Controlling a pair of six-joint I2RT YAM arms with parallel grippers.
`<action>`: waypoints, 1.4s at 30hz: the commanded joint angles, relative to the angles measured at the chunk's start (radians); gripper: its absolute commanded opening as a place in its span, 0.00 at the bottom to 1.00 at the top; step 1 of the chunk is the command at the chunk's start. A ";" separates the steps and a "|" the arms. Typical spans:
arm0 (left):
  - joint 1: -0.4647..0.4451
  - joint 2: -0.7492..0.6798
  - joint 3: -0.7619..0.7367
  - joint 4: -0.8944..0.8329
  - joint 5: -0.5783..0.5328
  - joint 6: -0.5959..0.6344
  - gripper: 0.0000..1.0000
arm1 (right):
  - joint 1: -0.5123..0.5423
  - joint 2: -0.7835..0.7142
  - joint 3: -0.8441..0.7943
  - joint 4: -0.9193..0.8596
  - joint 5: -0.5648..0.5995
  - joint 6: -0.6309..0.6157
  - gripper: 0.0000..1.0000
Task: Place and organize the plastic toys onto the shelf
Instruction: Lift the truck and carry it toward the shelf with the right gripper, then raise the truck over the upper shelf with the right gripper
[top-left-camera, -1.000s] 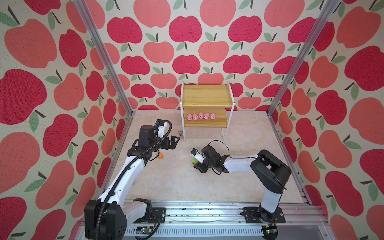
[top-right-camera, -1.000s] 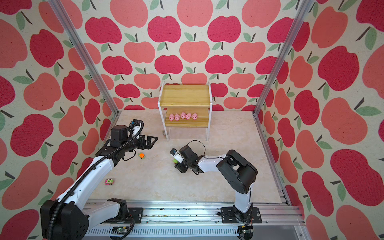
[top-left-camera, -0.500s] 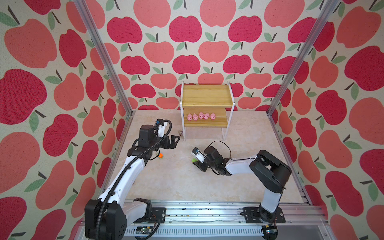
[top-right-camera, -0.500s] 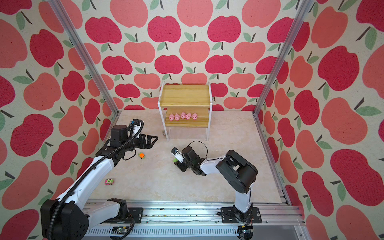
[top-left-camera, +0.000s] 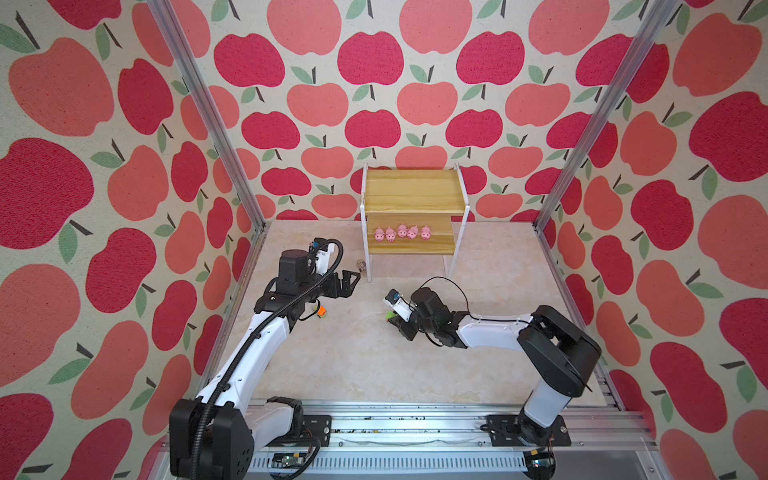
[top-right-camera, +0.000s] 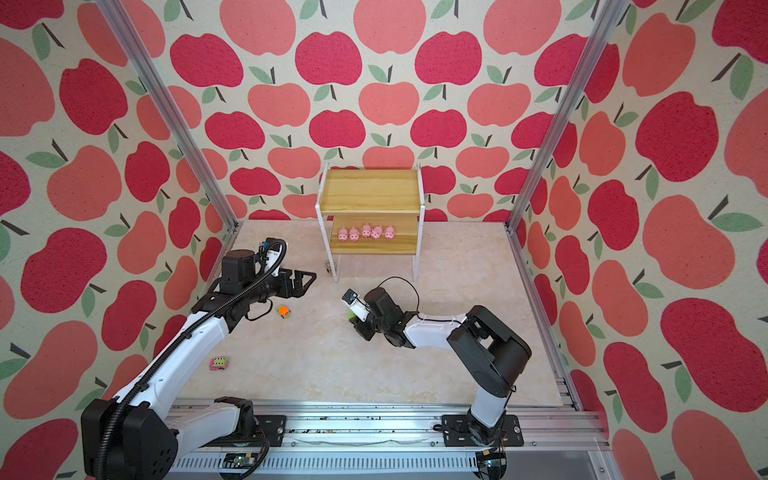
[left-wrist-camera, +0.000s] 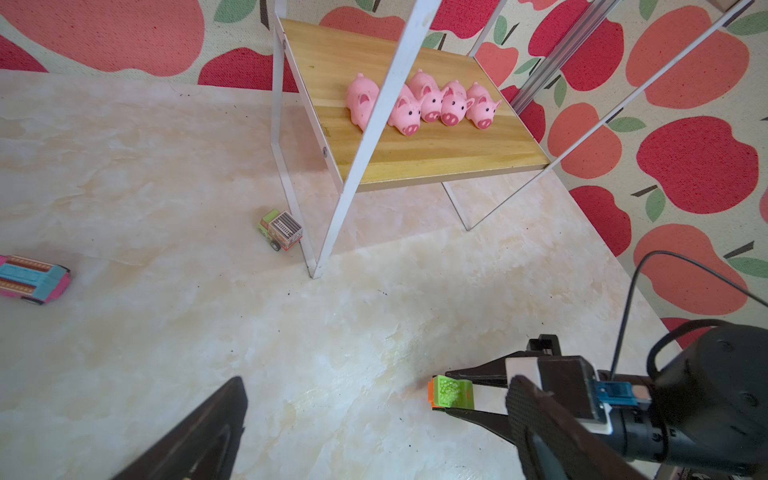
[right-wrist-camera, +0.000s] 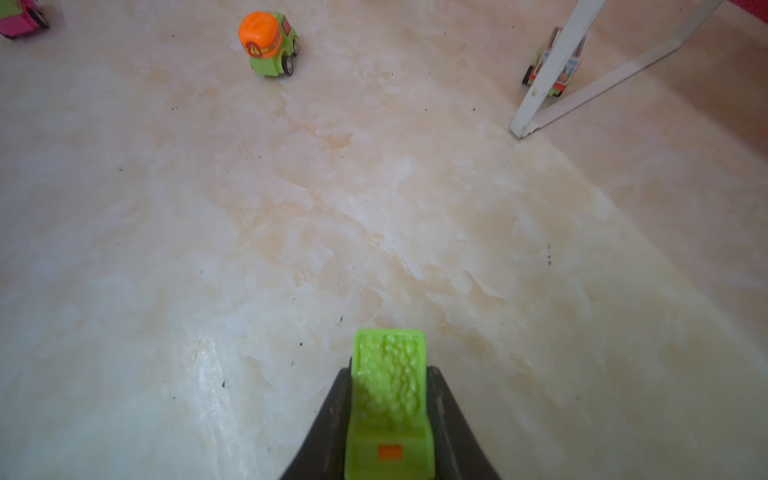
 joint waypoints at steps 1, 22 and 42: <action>0.004 -0.038 -0.006 0.019 0.000 -0.010 0.99 | 0.008 -0.136 0.108 -0.174 0.069 0.046 0.21; -0.190 -0.114 0.030 -0.067 -0.128 0.077 0.99 | -0.192 0.028 1.138 -0.837 0.466 0.124 0.23; -0.235 -0.079 0.029 -0.069 -0.110 0.070 0.98 | -0.323 0.363 1.531 -0.997 0.556 0.191 0.24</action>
